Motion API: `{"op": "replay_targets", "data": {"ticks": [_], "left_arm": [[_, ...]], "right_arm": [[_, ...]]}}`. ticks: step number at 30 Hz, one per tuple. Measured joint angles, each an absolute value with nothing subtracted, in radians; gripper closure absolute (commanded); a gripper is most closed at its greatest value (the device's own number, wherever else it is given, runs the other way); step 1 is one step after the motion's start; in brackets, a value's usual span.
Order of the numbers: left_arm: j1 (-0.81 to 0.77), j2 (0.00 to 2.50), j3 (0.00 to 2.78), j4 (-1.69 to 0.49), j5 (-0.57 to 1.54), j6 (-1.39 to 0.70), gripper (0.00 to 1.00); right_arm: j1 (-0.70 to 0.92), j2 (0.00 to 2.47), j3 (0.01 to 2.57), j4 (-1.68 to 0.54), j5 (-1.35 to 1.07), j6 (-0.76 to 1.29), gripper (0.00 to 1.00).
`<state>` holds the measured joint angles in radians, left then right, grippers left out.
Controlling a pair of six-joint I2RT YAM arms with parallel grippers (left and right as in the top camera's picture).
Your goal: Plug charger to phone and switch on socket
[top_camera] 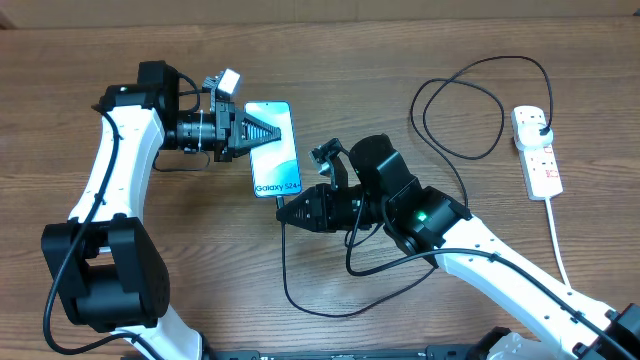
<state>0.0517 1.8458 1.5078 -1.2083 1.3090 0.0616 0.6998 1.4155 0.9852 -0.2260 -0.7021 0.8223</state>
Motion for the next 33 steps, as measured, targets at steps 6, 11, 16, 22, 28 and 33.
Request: {"op": "replay_targets", "data": {"ticks": [6,11,16,22,28,33], "left_arm": [[0.052,1.846,1.508,-1.209,1.309,0.062,0.96],[0.052,1.846,1.508,-1.211,1.313,0.062,0.96],[0.031,1.848,1.503,-1.206,1.265,0.087,0.96],[0.01,1.848,1.496,-1.253,1.27,0.081,0.96],[-0.001,1.848,1.494,-1.267,1.299,0.081,0.96],[-0.004,1.848,1.493,-1.268,1.399,0.085,0.96]], "right_arm": [[0.7,1.415,0.985,-0.224,-0.703,0.818,0.96],[0.7,1.415,0.985,-0.212,-0.71,0.809,0.63],[0.673,1.398,1.001,-0.207,-0.699,0.805,0.0],[0.612,1.402,1.007,-0.345,-0.59,0.776,0.0],[0.546,1.404,1.007,-0.347,-0.625,0.754,0.0],[0.503,1.404,1.008,-0.227,-0.795,0.745,0.02]]}}
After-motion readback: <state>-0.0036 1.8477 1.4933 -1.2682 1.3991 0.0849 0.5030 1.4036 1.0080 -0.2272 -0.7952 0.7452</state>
